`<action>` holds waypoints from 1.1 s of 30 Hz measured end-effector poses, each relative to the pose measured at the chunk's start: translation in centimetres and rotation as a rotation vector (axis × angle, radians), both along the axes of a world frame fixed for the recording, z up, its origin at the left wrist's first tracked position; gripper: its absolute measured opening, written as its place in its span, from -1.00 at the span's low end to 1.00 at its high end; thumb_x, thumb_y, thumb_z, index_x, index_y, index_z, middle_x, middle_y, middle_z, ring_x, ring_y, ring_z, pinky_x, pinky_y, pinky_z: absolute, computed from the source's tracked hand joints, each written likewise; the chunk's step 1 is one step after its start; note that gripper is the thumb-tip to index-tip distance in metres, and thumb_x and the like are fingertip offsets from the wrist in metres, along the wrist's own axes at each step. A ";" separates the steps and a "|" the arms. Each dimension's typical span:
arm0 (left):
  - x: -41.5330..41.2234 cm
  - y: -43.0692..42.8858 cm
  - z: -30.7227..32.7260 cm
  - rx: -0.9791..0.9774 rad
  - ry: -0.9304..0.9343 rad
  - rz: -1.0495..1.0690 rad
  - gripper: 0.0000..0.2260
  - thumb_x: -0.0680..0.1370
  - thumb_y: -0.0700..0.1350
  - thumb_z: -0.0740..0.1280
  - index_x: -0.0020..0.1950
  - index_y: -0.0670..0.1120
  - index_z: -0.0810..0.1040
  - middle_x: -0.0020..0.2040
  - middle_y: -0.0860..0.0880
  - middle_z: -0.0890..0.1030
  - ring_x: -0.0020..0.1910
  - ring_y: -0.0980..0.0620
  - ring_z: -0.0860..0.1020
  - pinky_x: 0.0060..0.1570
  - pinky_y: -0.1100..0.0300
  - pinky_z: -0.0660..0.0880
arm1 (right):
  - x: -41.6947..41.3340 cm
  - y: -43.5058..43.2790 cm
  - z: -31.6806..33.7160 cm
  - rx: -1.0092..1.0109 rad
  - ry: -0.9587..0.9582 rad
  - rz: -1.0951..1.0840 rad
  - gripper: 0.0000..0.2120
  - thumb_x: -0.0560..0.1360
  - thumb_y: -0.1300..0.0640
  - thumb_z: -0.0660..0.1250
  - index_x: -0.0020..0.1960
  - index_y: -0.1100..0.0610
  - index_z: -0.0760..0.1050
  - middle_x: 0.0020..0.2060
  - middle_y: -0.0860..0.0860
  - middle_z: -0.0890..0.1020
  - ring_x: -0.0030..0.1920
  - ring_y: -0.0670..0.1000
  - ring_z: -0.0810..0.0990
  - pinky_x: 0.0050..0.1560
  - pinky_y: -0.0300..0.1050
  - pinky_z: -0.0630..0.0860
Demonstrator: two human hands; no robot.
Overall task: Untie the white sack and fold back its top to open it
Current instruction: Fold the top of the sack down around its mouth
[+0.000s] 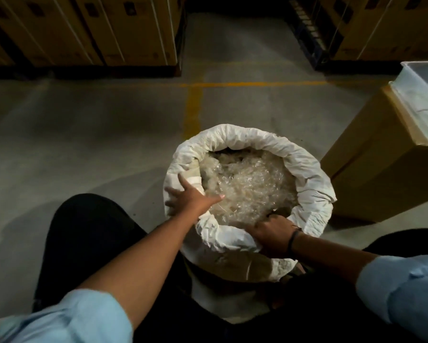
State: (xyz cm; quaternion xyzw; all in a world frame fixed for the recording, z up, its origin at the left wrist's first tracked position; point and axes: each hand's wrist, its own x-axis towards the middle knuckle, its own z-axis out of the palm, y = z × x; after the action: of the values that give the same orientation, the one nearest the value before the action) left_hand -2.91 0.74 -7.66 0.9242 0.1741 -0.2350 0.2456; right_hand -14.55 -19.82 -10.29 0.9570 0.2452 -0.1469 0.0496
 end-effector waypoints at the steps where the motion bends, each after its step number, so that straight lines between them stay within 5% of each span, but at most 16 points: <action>1: 0.4 -0.1 -0.8 -0.050 0.030 0.071 0.33 0.18 0.42 0.54 0.58 0.14 -0.35 0.60 -0.25 -0.20 0.54 -0.41 0.03 0.44 -0.33 0.19 | 0.1 0.1 0.0 -0.023 0.004 -0.002 -0.48 0.54 -0.19 0.25 0.42 -0.07 0.24 0.07 0.07 0.67 0.05 0.22 0.67 0.04 0.07 0.60; 9: 2.4 0.4 -5.1 -0.160 0.020 0.222 0.22 0.29 0.30 0.55 0.61 0.05 -0.26 0.39 -0.26 0.39 0.30 -0.28 0.48 0.16 -0.09 0.46 | 0.7 0.5 0.5 -0.031 0.062 0.007 -0.44 0.53 -0.18 0.28 0.45 -0.05 0.24 0.03 0.07 0.68 0.02 0.19 0.69 0.01 0.05 0.62; 11: 2.8 1.2 -5.2 -0.448 0.002 0.255 -0.04 0.32 0.14 0.60 0.54 -0.05 0.13 0.19 -0.15 0.54 0.11 -0.20 0.60 -0.01 0.05 0.52 | 0.7 0.5 0.5 0.000 0.094 0.020 -0.40 0.51 -0.24 0.28 0.45 -0.05 0.19 0.05 0.06 0.68 0.01 0.20 0.69 0.00 0.07 0.63; 13: 3.0 2.4 -5.1 -0.936 -0.017 0.418 -0.37 0.25 -0.04 0.60 0.24 -0.20 0.50 -0.03 -0.16 0.61 -0.18 -0.15 0.63 -0.14 0.06 0.54 | 0.6 0.3 0.2 0.007 0.104 0.027 -0.30 0.49 -0.31 0.28 0.50 -0.09 0.11 0.09 0.04 0.68 0.04 0.19 0.68 0.00 0.05 0.62; 15: 2.7 4.1 -5.2 -1.304 0.018 0.590 -0.56 0.28 -0.10 0.52 0.08 -0.26 0.61 -0.15 -0.20 0.62 -0.30 -0.15 0.61 -0.13 0.03 0.56 | 0.7 0.2 0.2 -0.001 0.114 0.024 -0.26 0.48 -0.37 0.25 0.53 -0.10 0.12 0.14 0.04 0.66 0.10 0.20 0.66 0.04 0.04 0.58; 17: 2.3 5.4 -5.3 -1.397 0.044 0.642 -0.68 0.37 -0.12 0.43 0.05 -0.28 0.61 -0.21 -0.17 0.62 -0.31 -0.14 0.61 -0.17 0.07 0.57 | 0.9 0.4 0.2 -0.016 0.125 0.028 -0.26 0.49 -0.38 0.23 0.55 -0.08 0.13 0.17 0.05 0.65 0.13 0.22 0.64 0.07 0.05 0.57; 21: 4.1 4.9 -4.3 -1.106 0.163 0.463 -0.49 0.32 -0.07 0.46 0.22 -0.27 0.56 -0.08 -0.20 0.66 -0.16 -0.17 0.64 -0.08 0.04 0.57 | 0.8 0.5 0.4 0.010 0.126 0.035 -0.20 0.49 -0.36 0.25 0.58 -0.07 0.04 0.17 0.06 0.66 0.12 0.23 0.65 0.07 0.07 0.58; 24: 5.9 2.9 -3.0 -0.398 0.146 0.418 -0.12 0.34 0.02 0.49 0.58 -0.11 0.16 0.40 -0.21 0.43 0.31 -0.24 0.46 0.29 -0.14 0.41 | 0.6 0.6 0.2 0.026 0.148 0.038 -0.22 0.48 -0.35 0.27 0.55 -0.06 0.07 0.14 0.05 0.67 0.09 0.22 0.67 0.06 0.07 0.61; 27: 4.7 0.4 -1.9 0.134 -0.193 0.111 -0.05 0.43 0.11 0.35 0.62 0.08 -0.23 0.59 -0.25 0.03 0.51 -0.43 0.04 0.46 -0.34 -0.02 | 0.7 0.8 0.2 -0.034 0.171 0.072 -0.30 0.49 -0.36 0.26 0.47 0.01 0.24 0.15 0.06 0.66 0.10 0.21 0.67 0.06 0.09 0.62; 30: 3.9 -0.3 -3.1 0.096 -0.163 0.106 -0.01 0.46 0.27 0.35 0.61 0.11 -0.31 0.60 -0.31 -0.05 0.49 -0.54 0.07 0.42 -0.42 0.05 | 0.6 0.6 0.6 -0.023 0.186 0.074 -0.29 0.49 -0.33 0.28 0.48 0.03 0.23 0.17 0.07 0.65 0.13 0.22 0.66 0.09 0.09 0.61; 33: 3.7 1.5 -4.9 -0.055 -0.181 0.127 -0.03 0.50 0.23 0.38 0.62 0.10 -0.27 0.48 -0.30 0.33 0.30 -0.37 0.48 0.23 -0.16 0.45 | 0.2 0.3 0.5 0.011 0.163 0.068 -0.21 0.44 -0.38 0.22 0.53 0.03 0.17 0.18 0.08 0.65 0.14 0.22 0.65 0.11 0.11 0.61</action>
State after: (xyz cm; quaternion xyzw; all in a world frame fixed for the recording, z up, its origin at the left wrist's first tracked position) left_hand 0.76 2.21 -12.51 0.9218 0.2027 -0.1390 0.2998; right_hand -14.38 -19.50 -9.80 0.9333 0.2815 -0.2212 0.0293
